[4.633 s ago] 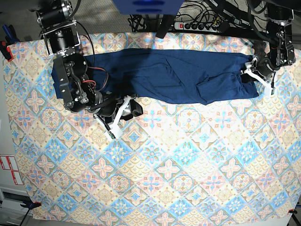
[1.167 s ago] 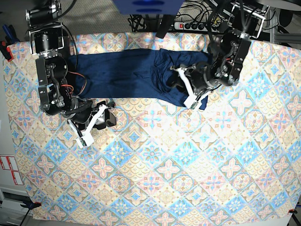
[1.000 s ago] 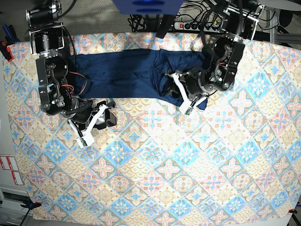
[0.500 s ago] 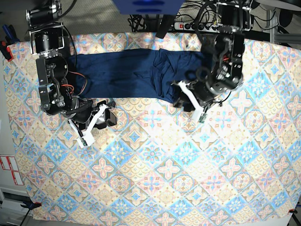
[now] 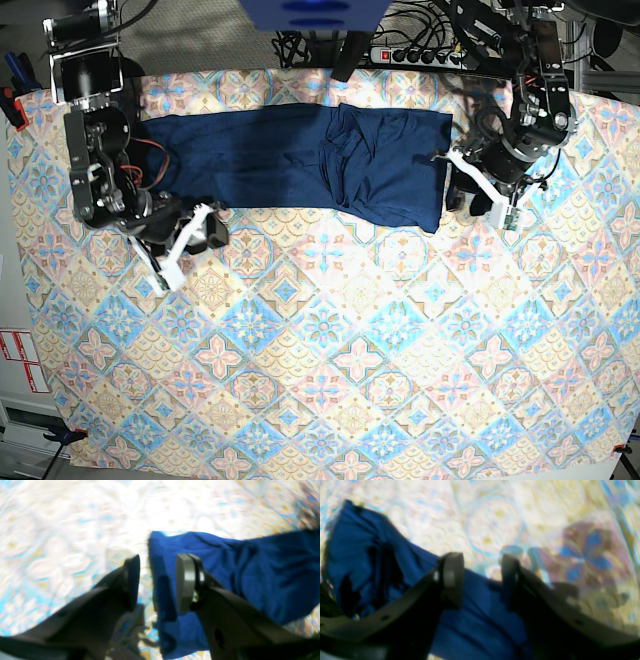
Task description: Fold the T-shirt properly
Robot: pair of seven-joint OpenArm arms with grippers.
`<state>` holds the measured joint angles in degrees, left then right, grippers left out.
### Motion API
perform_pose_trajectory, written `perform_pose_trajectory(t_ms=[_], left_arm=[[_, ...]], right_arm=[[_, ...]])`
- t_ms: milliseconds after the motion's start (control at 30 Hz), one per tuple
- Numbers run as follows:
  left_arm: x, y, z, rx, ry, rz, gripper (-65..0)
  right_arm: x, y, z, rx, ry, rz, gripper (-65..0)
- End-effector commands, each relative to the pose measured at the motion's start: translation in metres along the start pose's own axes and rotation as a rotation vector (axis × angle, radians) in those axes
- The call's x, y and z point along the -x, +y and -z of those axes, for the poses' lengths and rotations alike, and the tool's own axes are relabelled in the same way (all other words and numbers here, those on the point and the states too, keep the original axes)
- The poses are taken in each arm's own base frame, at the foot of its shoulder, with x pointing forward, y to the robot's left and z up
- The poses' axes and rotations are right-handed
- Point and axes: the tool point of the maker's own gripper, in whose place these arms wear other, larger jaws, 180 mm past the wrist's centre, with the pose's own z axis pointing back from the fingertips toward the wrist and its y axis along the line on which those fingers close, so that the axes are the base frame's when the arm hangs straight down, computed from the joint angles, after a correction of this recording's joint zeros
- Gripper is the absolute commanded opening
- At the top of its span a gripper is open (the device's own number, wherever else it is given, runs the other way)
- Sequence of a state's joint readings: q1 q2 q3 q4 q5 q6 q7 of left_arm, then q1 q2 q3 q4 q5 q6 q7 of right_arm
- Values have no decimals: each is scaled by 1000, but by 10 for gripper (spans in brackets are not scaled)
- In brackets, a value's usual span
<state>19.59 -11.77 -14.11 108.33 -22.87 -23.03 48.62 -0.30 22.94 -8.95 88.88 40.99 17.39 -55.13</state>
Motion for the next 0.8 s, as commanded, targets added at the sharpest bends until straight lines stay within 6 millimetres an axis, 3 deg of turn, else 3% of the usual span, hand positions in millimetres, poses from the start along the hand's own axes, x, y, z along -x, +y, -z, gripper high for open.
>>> perform_pose_trajectory(t_ms=[0, 100, 300, 533, 767], left_arm=[[-8, 5, -5, -10, -33, 1, -427], [-6, 9, -7, -22, -29, -4, -427], [-5, 9, -7, -22, -26, -5, -427], [-5, 12, -9, -32, -27, -8, -428], [-2, 43, -27, -75, -21, -126, -428]], right_arm=[[-15, -11, -11, 22, -52, -1, -405], [-5, -40, -26, 88, -60, 58, -405], [20, -74, -44, 210, -3, 42, -406], [58, -94, -54, 344, 127, -62, -406], [62, -102, -57, 389, 154, -96, -404]])
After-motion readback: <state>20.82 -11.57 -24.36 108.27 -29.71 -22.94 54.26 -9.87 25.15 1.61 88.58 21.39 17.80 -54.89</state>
